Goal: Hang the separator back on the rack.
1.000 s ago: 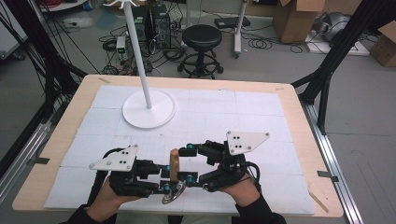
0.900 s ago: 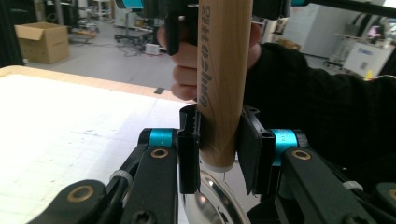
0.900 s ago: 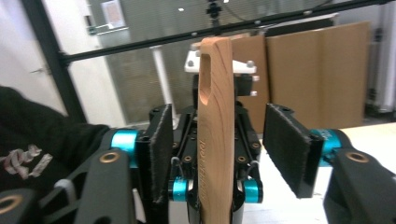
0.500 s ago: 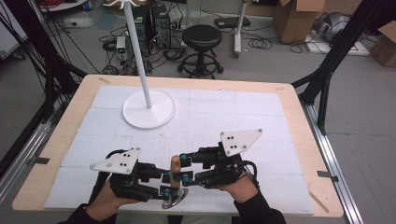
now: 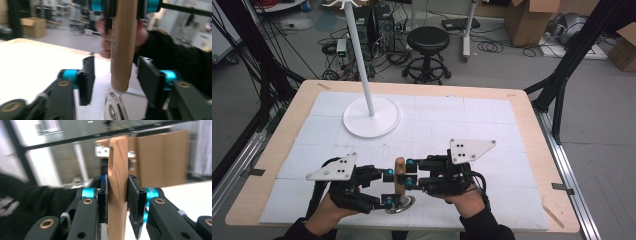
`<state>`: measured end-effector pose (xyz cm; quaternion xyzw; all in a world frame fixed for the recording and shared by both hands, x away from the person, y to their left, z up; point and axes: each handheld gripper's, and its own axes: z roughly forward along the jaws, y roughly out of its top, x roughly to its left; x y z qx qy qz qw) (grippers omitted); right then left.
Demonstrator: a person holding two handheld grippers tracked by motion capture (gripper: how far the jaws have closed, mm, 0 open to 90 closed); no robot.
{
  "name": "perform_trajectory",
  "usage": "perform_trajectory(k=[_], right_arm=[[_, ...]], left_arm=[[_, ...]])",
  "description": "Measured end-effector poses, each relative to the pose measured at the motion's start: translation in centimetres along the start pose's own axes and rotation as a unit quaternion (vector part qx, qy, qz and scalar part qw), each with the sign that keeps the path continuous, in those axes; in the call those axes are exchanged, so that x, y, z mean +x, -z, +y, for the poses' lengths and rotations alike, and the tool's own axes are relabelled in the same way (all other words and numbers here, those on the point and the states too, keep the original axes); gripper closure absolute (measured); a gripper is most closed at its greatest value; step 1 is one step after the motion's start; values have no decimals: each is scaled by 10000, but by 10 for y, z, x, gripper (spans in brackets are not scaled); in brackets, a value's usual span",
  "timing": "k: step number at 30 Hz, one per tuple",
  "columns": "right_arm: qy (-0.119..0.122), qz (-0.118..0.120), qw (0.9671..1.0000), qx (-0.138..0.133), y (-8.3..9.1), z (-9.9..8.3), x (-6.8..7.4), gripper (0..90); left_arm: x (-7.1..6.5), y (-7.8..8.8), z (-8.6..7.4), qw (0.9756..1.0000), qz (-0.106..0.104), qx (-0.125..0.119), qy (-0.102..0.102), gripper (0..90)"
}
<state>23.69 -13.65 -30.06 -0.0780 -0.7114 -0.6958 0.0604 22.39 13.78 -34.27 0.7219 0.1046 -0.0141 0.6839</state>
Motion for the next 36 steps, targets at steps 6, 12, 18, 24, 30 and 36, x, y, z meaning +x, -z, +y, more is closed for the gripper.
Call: perform_trajectory(k=[6, 12, 18, 24, 30, 36], right_arm=[[-276, -1021, 9943, -100, -2, -2, 0, 730], [-204, -1495, 9885, -124, -9, -4, 5, 730], [-202, -1481, 9887, -141, -9, -5, 8, 730], [-225, -1491, 9884, -164, -8, -8, 7, 730], [-215, -1451, 9890, -190, -8, -10, 7, 730], [-261, -1418, 9893, -223, -7, -11, 7, 728]], left_arm=[[0, 4, 3, 9981, 600, 43, -153, 388], [3, -6, 1, 9965, 774, 305, -77, 412], [6, -10, 1, 9976, 610, 329, 53, 511], [7, -12, 4, 9981, 534, 277, 139, 567], [11, -13, 6, 9986, 414, 213, 246, 619], [11, -14, 6, 9988, 341, 266, 218, 719]])
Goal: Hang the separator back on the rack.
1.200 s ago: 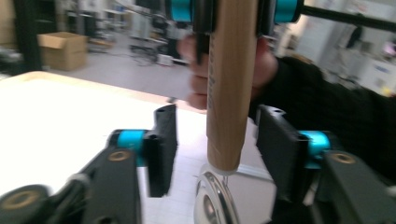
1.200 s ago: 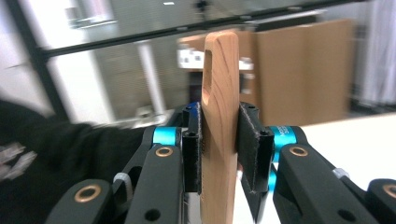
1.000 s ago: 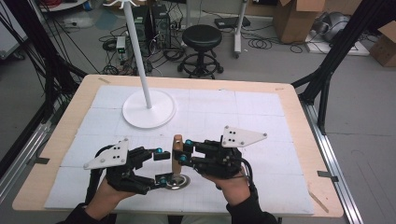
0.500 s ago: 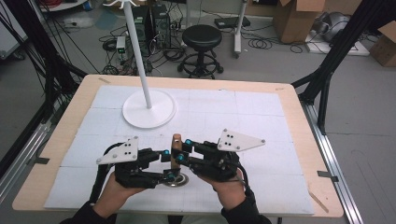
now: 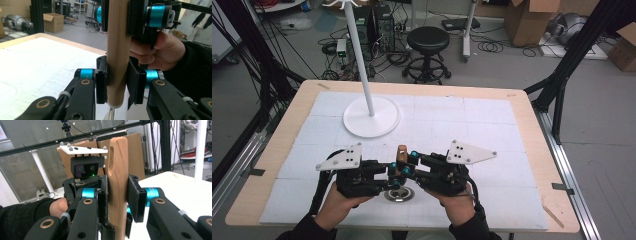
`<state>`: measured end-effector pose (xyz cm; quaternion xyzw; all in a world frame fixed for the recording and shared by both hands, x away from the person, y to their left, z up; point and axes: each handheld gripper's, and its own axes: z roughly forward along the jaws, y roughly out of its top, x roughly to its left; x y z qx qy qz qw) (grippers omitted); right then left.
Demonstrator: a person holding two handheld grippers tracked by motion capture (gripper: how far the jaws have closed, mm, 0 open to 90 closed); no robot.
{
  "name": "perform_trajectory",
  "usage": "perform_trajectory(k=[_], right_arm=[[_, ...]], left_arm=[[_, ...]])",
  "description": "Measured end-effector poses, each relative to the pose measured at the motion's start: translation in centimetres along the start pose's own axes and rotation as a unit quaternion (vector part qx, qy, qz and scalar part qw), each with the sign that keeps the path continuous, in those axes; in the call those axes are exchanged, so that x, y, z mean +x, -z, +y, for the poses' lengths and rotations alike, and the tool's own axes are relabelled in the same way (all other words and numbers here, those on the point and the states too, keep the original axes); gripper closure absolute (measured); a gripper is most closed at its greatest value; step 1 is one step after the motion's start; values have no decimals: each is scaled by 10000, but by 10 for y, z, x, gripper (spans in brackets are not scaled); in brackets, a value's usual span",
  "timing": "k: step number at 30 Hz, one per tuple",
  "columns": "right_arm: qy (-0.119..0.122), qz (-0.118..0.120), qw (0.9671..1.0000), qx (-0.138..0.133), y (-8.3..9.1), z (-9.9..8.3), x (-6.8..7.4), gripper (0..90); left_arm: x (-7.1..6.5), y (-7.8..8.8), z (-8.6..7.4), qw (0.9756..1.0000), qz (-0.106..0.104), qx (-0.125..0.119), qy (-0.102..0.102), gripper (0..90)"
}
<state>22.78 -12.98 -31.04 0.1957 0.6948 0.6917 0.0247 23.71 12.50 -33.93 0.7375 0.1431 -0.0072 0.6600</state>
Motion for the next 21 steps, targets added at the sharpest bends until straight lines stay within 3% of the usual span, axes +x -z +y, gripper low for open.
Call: perform_trajectory(k=[2, 4, 6, 8, 10, 15, 21], right_arm=[[-8, 11, 10000, 23, 0, -1, -1, 713], [-147, -42, 9998, -137, 1, -1, -2, 524], [-127, -243, 9994, -225, 5, 0, -4, 439], [106, -603, 9977, -307, 15, 0, -3, 312], [242, -892, 9953, -300, 27, 0, -5, 270], [410, -1909, 9807, -129, 67, -9, -12, 201], [268, -2476, 9685, 81, 107, -27, -27, 167]], left_arm=[[0, 0, 0, 10000, 36, 30, 10, 721], [2, -1, 0, 9999, 116, 62, 21, 722], [4, 0, 0, 9997, 221, 31, 49, 722], [8, 2, 2, 9995, 316, -19, 79, 723], [13, 4, 5, 9991, 416, -44, 92, 723], [28, 12, 18, 9981, 612, -122, 3, 723], [57, 19, 47, 9941, 1064, -213, -52, 723]])
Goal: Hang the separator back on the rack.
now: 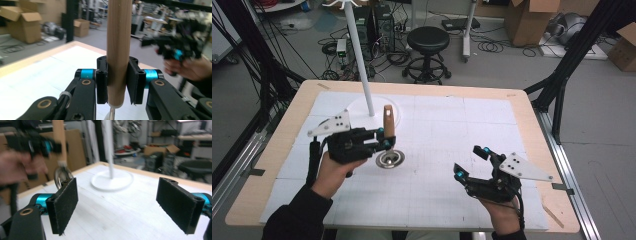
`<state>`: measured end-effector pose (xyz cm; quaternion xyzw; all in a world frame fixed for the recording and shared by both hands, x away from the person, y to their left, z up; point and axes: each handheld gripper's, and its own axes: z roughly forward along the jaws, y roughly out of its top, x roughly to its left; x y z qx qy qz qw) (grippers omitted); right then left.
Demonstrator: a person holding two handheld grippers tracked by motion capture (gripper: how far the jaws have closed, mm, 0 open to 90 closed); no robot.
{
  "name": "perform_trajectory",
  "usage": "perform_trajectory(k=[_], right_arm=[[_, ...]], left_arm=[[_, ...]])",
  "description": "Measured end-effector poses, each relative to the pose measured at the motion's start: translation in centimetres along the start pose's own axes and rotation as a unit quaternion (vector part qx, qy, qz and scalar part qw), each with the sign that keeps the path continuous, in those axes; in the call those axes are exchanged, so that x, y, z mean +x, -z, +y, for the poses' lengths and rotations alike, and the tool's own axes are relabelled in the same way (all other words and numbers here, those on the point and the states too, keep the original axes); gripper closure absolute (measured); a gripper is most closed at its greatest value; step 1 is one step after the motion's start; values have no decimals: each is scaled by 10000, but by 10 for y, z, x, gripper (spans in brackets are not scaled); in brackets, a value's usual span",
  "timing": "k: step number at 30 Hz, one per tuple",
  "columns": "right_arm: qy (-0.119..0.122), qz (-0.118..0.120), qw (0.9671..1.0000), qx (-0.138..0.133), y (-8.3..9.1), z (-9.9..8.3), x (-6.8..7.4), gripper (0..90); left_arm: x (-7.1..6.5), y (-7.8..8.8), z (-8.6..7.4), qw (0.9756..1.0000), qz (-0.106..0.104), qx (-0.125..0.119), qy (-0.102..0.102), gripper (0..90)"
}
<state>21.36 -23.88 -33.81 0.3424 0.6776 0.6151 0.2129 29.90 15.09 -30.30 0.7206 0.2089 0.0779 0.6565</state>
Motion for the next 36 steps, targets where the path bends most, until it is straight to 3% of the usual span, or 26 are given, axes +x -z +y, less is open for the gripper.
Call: perform_trajectory(k=[6, 16, 20, 26, 36], right_arm=[[-113, -230, 9996, 104, 15, -12, -19, 167], [-189, -372, 9990, 181, 27, -19, -33, 164], [-225, -363, 9989, 210, 29, -22, -36, 165], [-204, -276, 9992, 206, 28, -22, -34, 165], [-186, -123, 9996, 198, 26, -21, -32, 165]], left_arm=[[27, -4, 33, 9995, 321, -63, -15, 723], [66, -5, 84, 9969, 761, -188, 33, 723], [79, -4, 101, 9948, 971, -303, 88, 723], [98, -6, 122, 9907, 1338, -232, 61, 723], [113, -11, 145, 9855, 1686, -188, 48, 723]])
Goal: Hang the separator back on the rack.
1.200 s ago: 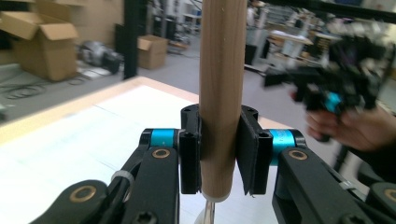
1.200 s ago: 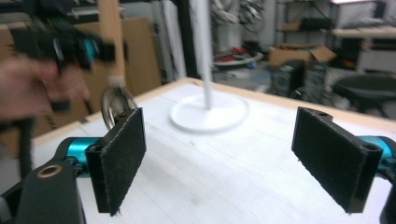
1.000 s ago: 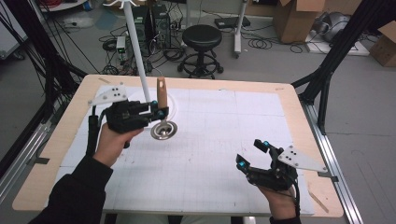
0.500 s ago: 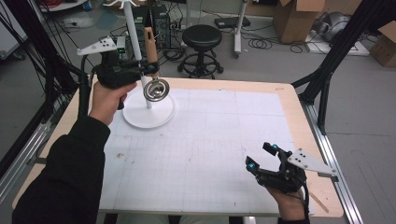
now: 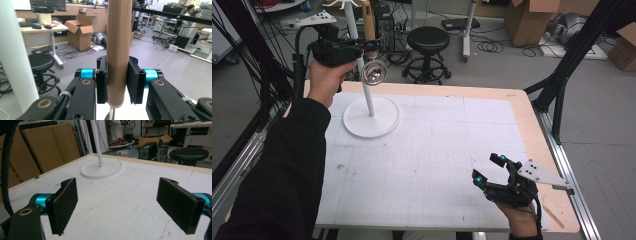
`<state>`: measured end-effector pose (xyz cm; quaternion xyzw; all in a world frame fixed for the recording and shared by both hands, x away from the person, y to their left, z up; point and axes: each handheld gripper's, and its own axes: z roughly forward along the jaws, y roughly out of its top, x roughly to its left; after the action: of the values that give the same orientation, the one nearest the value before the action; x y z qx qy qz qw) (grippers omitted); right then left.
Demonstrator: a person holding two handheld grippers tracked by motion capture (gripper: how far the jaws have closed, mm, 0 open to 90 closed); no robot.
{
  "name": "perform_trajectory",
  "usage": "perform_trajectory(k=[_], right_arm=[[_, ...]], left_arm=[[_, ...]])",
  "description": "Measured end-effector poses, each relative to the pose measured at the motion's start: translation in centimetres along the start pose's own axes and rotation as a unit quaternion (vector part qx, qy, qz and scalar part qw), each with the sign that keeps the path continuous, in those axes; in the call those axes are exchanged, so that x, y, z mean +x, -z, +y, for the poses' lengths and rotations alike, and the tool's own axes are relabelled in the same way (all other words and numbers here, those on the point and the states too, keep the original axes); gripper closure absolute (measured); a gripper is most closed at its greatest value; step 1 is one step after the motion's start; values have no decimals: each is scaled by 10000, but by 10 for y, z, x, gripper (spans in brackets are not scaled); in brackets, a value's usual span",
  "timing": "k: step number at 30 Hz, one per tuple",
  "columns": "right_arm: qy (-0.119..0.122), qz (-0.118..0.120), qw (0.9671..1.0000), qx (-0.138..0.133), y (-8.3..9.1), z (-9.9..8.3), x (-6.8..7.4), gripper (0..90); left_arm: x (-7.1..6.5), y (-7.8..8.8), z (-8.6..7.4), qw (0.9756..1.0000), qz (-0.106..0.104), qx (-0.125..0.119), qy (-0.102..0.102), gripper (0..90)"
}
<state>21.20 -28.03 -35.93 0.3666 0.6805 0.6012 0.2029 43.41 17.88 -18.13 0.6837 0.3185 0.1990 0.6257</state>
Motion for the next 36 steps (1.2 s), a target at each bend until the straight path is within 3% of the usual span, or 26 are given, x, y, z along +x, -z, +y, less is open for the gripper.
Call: perform_trajectory(k=[7, 16, 22, 26, 31, 36], right_arm=[[-54, 48, 10000, -36, 1, 0, 0, 165], [-77, 52, 10000, -31, 2, 0, 1, 165], [-115, 29, 9999, -54, 4, 0, -1, 165], [-113, 2, 9999, -57, 5, 0, -2, 165], [-128, -53, 9999, -55, 5, 0, -3, 165], [-88, -121, 9999, -71, 7, -1, -4, 165]], left_arm=[[11, -3, 0, 9996, 257, 34, 114, 723], [17, -4, -4, 9990, 394, 134, 163, 722], [20, 3, -9, 9982, 561, 52, 198, 721], [21, 10, -12, 9983, 557, -1, 147, 709], [21, 27, -23, 9977, 627, -146, 199, 529], [19, 51, -40, 9976, 493, -362, 321, 424]])
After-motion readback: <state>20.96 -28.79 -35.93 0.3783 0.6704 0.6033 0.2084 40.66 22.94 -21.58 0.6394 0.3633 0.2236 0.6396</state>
